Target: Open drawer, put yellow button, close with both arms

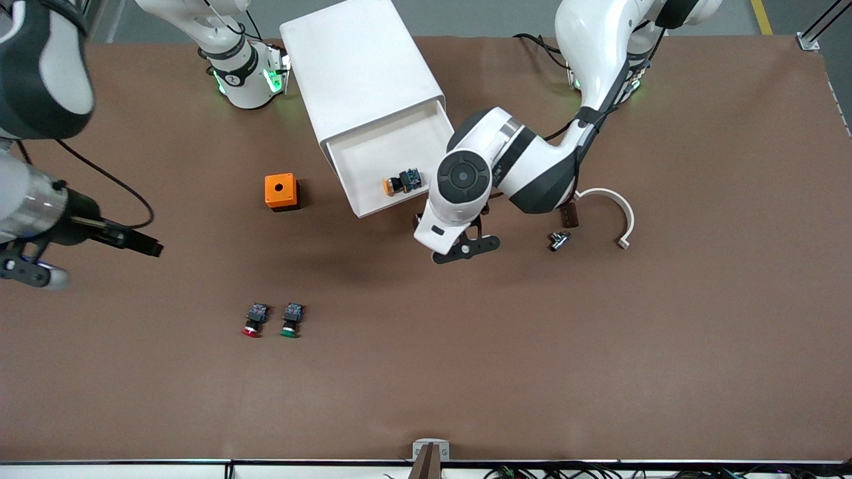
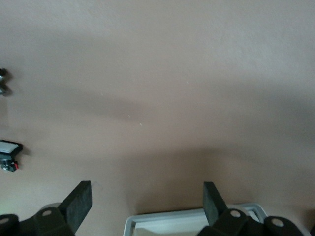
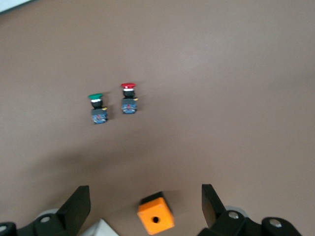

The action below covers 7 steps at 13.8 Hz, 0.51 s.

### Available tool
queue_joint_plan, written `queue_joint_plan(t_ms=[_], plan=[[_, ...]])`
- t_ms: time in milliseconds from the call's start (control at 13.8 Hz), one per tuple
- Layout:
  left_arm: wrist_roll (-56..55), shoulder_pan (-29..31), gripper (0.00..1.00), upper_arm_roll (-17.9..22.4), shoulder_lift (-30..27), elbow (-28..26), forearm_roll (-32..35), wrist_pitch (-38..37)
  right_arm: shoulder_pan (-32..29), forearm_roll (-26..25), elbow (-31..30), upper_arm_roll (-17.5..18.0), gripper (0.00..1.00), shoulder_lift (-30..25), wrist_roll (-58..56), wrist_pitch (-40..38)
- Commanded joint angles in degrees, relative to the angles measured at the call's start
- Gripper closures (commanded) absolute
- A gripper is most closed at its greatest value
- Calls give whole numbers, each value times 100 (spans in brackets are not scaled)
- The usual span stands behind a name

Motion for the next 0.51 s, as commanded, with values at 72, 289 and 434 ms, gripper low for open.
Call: queue_joint_plan(t_ms=[72, 289, 434], plan=[[-5, -227, 1, 30, 62, 6, -333, 179, -2, -334, -446, -238, 0, -501, -775, -2], [-14, -412, 1, 30, 62, -29, -536, 179, -1, -548, -490, -264, 0, -624, -1100, 51], [-23, -613, 1, 30, 44, -142, -641, 170, 8, -591, -674, -369, 0, -808, -1294, 208]])
